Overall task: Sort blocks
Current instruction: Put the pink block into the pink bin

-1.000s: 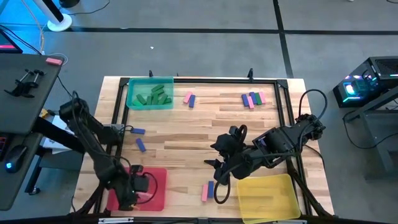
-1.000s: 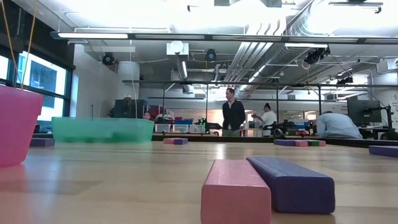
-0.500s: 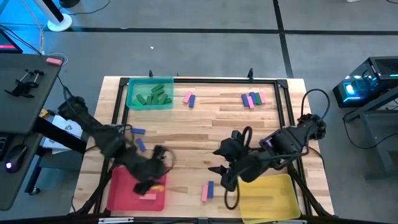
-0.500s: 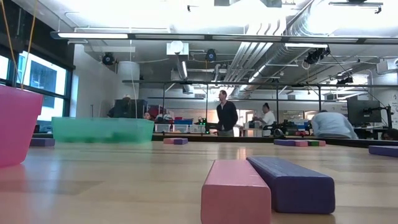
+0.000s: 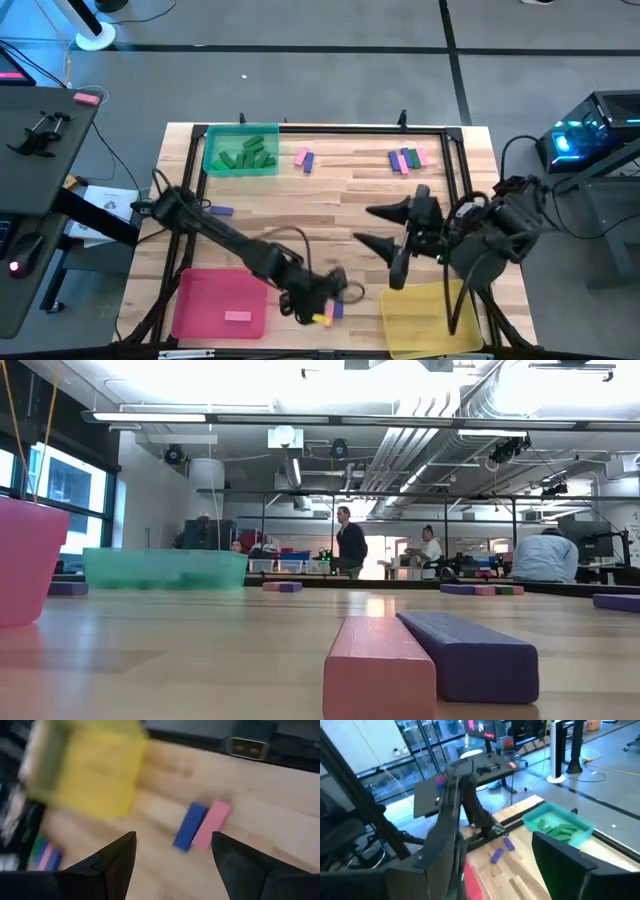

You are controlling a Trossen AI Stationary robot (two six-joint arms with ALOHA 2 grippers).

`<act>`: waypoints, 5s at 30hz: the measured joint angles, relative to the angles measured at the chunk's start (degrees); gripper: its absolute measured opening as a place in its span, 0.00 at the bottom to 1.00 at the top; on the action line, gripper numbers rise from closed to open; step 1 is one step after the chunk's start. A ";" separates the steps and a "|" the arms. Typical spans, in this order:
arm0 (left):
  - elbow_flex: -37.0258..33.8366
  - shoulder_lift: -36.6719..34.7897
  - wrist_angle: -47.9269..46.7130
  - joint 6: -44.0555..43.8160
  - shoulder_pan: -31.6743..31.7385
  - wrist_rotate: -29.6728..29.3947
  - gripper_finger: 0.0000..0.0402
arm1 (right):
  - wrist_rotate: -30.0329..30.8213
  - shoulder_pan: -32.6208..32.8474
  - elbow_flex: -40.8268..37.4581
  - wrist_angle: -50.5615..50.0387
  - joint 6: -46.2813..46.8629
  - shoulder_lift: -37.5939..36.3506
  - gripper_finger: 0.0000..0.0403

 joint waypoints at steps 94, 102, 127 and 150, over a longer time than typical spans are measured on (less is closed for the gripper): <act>-42.93 -47.33 -14.81 -105.62 -27.84 -12.91 0.11 | -6.23 -1.66 0.00 -10.67 1.23 -0.18 0.60; -49.57 -35.38 -6.41 -110.53 -32.68 -3.41 0.11 | -6.61 -1.66 0.00 -11.23 1.50 -0.18 0.60; -45.56 -43.19 -10.48 -102.23 -22.13 9.70 0.69 | -8.16 -2.21 0.00 -12.94 5.00 -0.18 0.60; -51.91 -56.87 20.93 -62.68 33.24 18.09 0.69 | -27.92 -36.70 -15.40 -30.69 29.19 -1.57 0.60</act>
